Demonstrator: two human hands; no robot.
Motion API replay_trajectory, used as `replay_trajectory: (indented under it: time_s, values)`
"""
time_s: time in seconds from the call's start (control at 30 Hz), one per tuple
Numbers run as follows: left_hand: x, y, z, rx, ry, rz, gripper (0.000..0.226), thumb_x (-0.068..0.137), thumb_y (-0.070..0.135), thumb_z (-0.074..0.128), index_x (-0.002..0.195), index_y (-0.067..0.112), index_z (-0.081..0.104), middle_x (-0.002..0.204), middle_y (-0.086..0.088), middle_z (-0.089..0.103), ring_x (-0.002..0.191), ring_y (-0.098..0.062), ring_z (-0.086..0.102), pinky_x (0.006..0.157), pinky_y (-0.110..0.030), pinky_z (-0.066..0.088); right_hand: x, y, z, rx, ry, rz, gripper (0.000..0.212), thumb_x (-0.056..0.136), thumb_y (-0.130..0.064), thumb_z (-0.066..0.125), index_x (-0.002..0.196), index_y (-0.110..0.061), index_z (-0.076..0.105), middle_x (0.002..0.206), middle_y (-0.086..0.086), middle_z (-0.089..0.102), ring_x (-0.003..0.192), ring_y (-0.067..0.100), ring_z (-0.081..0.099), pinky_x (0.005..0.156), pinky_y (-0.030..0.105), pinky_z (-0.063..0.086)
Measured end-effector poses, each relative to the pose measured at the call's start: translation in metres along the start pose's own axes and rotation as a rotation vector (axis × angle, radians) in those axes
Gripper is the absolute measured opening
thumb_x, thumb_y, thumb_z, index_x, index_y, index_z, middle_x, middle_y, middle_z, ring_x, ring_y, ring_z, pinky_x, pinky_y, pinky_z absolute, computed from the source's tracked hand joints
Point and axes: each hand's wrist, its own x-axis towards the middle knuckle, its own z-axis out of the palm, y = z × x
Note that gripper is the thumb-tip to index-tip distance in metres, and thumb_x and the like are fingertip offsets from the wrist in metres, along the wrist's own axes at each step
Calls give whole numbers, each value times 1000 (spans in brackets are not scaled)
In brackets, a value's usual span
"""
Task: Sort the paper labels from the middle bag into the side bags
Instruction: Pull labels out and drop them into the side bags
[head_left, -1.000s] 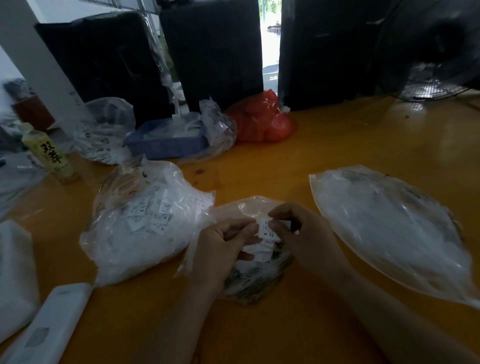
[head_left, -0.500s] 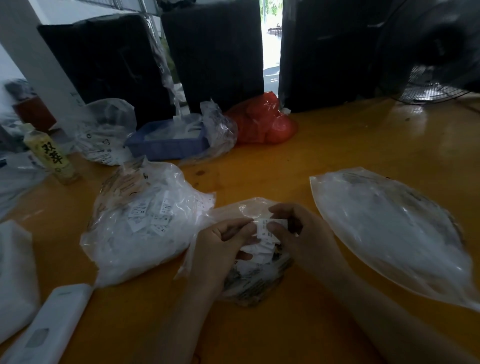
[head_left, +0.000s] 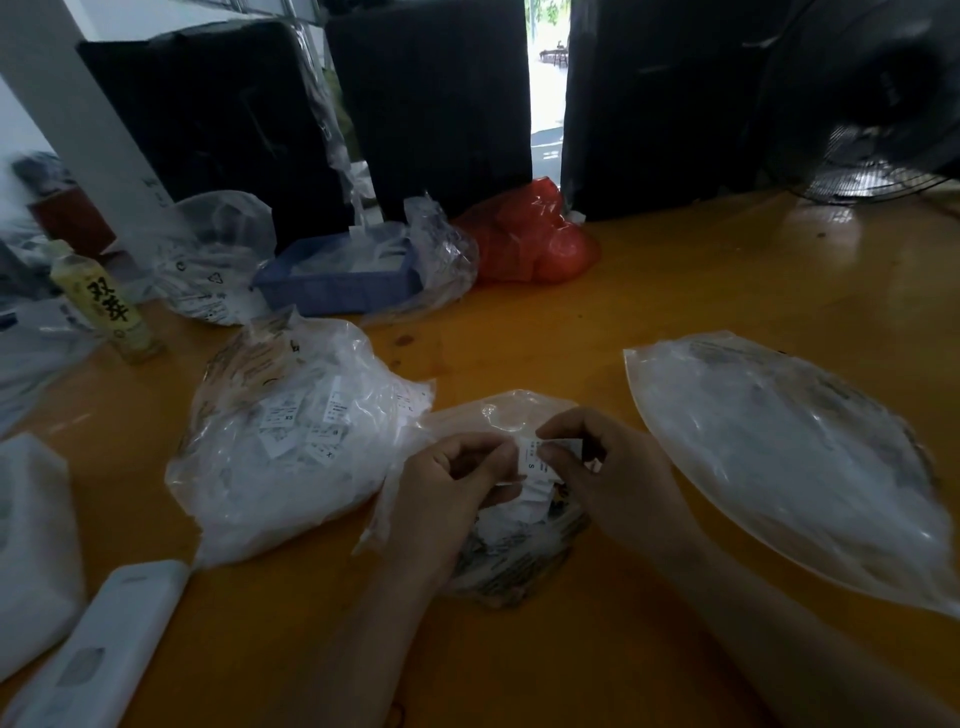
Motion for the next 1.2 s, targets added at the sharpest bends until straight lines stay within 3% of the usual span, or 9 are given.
replay_trajectory:
  time_s: [0.17,0.27,0.4,0.57,0.7,0.87,0.97,1.07,1.2]
  values:
    - [-1,0,1,-4,-25,6,17,77,27,86,94,27,83,96,-7,82,93,-22,79,79,-25,63,0,1,0,-18,-11,-25,17,93,-25,70,109,-24,67,96,-26,60,93,-5,62,74,8,49]
    - [-1,0,0,23,-13,8,14,83,21,85,92,31,84,95,-4,82,89,-21,80,74,-24,63,0,3,1,-60,-60,-28,20,92,-29,70,111,-28,65,96,-30,58,86,-9,60,74,7,50]
    - [-2,1,1,57,22,27,13,85,19,85,93,29,84,95,0,82,87,-18,79,70,-25,63,0,2,2,68,-41,70,31,91,-39,69,119,-42,55,96,-34,60,92,-12,62,73,6,51]
    - [0,2,1,-2,68,-10,13,84,17,85,92,26,84,95,-1,82,88,-18,79,68,-25,63,4,7,-3,164,18,163,9,93,-34,69,89,-37,62,86,-24,66,76,-1,66,62,9,50]
    - [-1,1,3,35,31,6,22,73,34,86,95,29,83,98,2,81,91,-13,78,67,-28,64,-1,3,0,182,-5,112,4,93,-36,68,91,-33,67,85,-23,67,78,0,65,63,10,49]
    - [0,2,3,-20,41,-27,25,71,36,86,95,29,84,101,5,82,93,-11,78,66,-27,64,0,-1,0,157,-6,49,24,93,-45,61,101,-27,75,83,-18,70,76,3,66,61,16,52]
    - [1,3,2,-69,45,-60,23,73,34,86,96,29,84,104,3,81,96,-12,78,67,-27,63,0,-3,-2,207,-62,28,30,90,-51,60,107,-33,75,94,-20,70,83,4,67,67,14,52]
    - [0,3,2,-64,39,-66,24,74,35,85,97,29,84,106,6,81,97,-10,77,68,-27,63,-2,-2,2,212,-115,64,24,88,-46,65,109,-39,71,99,-25,68,85,1,66,70,12,51]
    - [-3,6,1,5,-7,-32,20,81,34,83,101,32,84,106,7,80,94,-8,76,66,-24,61,-1,0,2,199,-36,56,16,93,-24,70,104,-35,72,99,-30,68,91,-6,66,73,7,49]
